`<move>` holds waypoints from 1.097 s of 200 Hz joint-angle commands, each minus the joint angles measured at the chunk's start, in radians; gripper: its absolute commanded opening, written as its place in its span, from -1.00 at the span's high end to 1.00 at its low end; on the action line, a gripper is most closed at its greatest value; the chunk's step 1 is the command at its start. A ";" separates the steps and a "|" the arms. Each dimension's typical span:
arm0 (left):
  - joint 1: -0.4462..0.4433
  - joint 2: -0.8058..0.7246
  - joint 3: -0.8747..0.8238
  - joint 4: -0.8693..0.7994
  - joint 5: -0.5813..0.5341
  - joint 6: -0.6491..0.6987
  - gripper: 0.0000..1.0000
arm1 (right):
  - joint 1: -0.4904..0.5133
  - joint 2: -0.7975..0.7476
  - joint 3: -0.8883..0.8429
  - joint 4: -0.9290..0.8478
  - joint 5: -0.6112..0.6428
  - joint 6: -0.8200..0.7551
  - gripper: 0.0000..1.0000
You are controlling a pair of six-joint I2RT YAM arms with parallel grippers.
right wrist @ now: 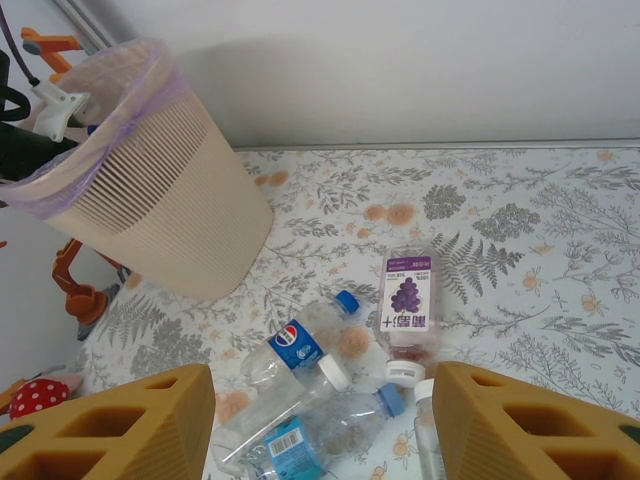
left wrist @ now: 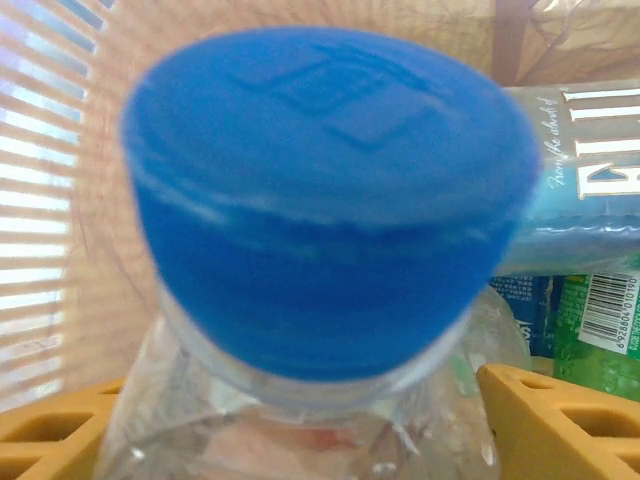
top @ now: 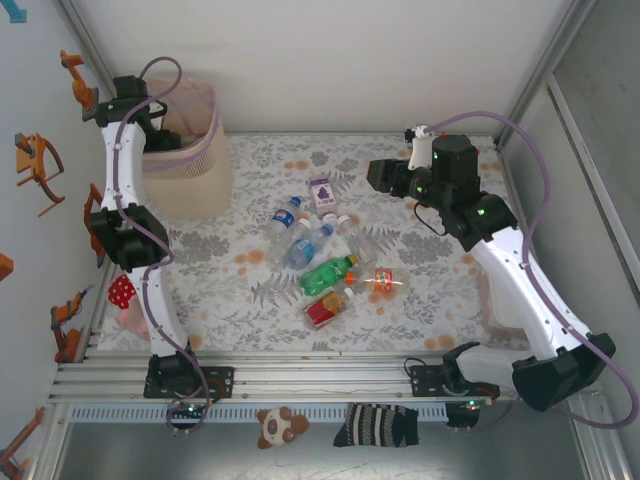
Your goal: Put the plastic bottles in the bin
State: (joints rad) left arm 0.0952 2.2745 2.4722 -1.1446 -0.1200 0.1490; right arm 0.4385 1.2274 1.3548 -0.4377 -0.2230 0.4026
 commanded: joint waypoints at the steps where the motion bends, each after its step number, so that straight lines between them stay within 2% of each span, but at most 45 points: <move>1: 0.008 -0.062 0.025 -0.017 0.052 -0.027 -0.57 | 0.006 -0.016 0.012 0.004 0.004 -0.012 -0.18; 84: 0.008 -0.190 0.042 -0.018 0.152 -0.075 -0.62 | 0.006 -0.033 0.007 -0.043 0.034 -0.037 -0.18; 145: 0.008 -0.325 0.012 0.002 0.354 -0.137 -0.59 | 0.006 -0.009 0.029 -0.108 0.056 -0.069 -0.17; 187: 0.006 -0.474 -0.166 0.103 0.515 -0.220 -0.57 | 0.006 0.035 0.061 -0.167 0.056 -0.097 -0.16; 219: -0.009 -0.602 -0.368 0.214 0.573 -0.289 -0.56 | 0.008 0.053 0.061 -0.185 0.063 -0.093 -0.15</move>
State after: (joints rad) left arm 0.0975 1.7523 2.2196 -1.0279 0.3576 -0.0597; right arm 0.4385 1.2675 1.3846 -0.5915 -0.1837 0.3283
